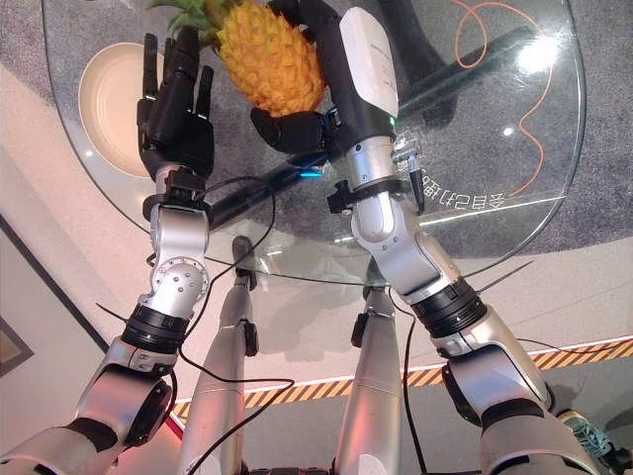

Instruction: Pick up the fruit to the plate

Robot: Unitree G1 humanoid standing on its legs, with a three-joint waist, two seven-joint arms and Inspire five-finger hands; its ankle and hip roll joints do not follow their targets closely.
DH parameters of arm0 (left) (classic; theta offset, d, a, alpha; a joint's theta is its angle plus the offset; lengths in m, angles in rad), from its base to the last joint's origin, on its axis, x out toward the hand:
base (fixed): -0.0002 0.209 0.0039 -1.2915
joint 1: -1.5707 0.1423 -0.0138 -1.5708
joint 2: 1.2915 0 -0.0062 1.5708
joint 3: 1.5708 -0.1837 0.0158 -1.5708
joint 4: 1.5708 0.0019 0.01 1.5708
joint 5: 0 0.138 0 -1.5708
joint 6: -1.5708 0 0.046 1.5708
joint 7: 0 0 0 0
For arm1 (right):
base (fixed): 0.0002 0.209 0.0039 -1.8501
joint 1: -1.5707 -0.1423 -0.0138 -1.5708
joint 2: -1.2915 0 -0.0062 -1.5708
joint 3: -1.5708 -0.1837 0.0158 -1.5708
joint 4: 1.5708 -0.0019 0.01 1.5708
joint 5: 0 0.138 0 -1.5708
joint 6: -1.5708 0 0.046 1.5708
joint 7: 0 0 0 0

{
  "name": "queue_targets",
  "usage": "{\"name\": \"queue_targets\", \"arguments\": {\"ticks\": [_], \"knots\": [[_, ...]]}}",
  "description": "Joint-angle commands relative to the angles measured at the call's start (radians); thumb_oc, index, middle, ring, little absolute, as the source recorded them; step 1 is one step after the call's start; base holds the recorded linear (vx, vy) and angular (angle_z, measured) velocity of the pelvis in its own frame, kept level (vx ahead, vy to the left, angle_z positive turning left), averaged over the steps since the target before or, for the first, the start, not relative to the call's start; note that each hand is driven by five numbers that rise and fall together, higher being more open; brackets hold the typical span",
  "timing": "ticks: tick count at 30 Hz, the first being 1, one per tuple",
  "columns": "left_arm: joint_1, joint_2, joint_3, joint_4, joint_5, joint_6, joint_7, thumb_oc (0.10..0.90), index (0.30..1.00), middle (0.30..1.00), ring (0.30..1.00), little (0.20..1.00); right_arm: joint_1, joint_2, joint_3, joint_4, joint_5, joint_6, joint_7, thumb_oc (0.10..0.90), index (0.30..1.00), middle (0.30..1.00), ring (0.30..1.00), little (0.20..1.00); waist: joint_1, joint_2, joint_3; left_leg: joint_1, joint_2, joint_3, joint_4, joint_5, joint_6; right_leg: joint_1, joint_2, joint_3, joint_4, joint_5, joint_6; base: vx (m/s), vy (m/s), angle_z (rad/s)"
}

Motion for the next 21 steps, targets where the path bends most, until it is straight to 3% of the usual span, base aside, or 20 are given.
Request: {"name": "queue_targets", "arguments": {"ticks": [1,12,21], "knots": [[-0.144,0.021,0.007,-0.035,0.097,-0.085,-0.058,0.8,0.9,0.9,0.9,0.9,-0.113,0.041,-0.074,-0.104,-0.068,-0.12,-0.081,0.1,0.3,0.3,0.3,0.2,0.01,-0.047,-0.024,0.014,0.005,0.0,0.056,-0.079,-0.01,0.077,0.038,-0.043,-0.229,0.204,-0.003,0.0,0.0,0.0],[-0.149,0.027,0.019,-0.043,0.099,-0.114,-0.08,0.8,0.9,0.9,0.9,0.9,-0.117,0.033,-0.07,-0.099,-0.062,-0.125,-0.029,0.1,0.3,0.3,0.3,0.2,0.012,-0.047,-0.024,0.005,0.004,0.0,0.055,-0.07,-0.011,0.07,0.036,-0.043,-0.232,0.21,-0.004,0.0,0.0,0.0],[-0.152,0.044,0.01,-0.051,0.154,-0.047,-0.105,0.8,0.9,0.9,0.9,0.9,-0.138,0.02,-0.036,-0.121,-0.07,-0.154,0.093,0.1,0.3,0.3,0.3,0.2,0.016,-0.045,-0.024,0.01,0.005,-0.002,0.055,-0.08,-0.014,0.075,0.037,-0.044,-0.231,0.201,-0.002,0.0,0.0,0.0]]}}
